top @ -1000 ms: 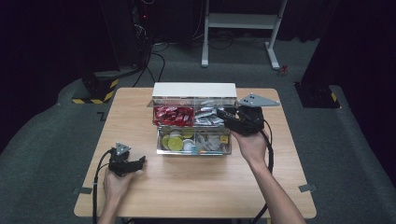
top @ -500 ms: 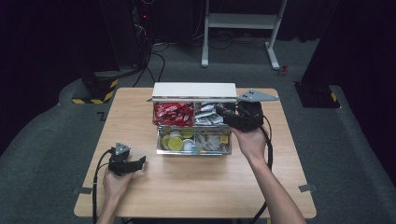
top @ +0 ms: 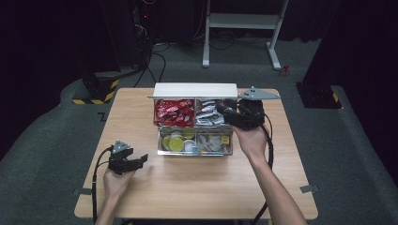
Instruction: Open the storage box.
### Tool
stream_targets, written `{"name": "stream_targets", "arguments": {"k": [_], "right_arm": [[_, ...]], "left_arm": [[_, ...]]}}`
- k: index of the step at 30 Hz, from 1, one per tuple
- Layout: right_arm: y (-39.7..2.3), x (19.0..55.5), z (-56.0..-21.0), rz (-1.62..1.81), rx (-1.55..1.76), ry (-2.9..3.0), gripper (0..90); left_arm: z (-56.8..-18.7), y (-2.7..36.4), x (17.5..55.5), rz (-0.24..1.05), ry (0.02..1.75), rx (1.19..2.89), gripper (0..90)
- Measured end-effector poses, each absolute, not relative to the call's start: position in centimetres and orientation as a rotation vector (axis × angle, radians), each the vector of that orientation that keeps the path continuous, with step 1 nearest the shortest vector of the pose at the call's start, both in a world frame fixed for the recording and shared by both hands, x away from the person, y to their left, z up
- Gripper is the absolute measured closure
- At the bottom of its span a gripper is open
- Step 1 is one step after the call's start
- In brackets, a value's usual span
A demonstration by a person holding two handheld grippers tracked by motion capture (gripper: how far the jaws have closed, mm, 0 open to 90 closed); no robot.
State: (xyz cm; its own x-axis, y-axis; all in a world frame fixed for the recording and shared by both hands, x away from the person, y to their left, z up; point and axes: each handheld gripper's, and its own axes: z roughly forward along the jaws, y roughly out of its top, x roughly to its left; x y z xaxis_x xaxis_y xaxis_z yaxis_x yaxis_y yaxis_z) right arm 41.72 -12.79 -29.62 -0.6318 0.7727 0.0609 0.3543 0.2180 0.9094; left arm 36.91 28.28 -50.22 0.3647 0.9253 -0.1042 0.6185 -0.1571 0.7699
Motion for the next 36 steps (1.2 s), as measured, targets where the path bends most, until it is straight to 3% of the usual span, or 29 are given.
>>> {"name": "stream_targets", "arguments": {"k": [10, 36], "right_arm": [[-12.6, 41.9, -29.4, 1.384, 1.046, 2.086, 56.0], [-12.6, 42.3, -29.0, 1.367, 1.050, 2.094, 57.1]], "left_arm": [[-48.2, 28.3, 36.9, 0.479, 1.297, 1.871, 33.2], [-40.2, 27.4, 36.7, 0.486, 1.063, 1.823, 37.2]]}}
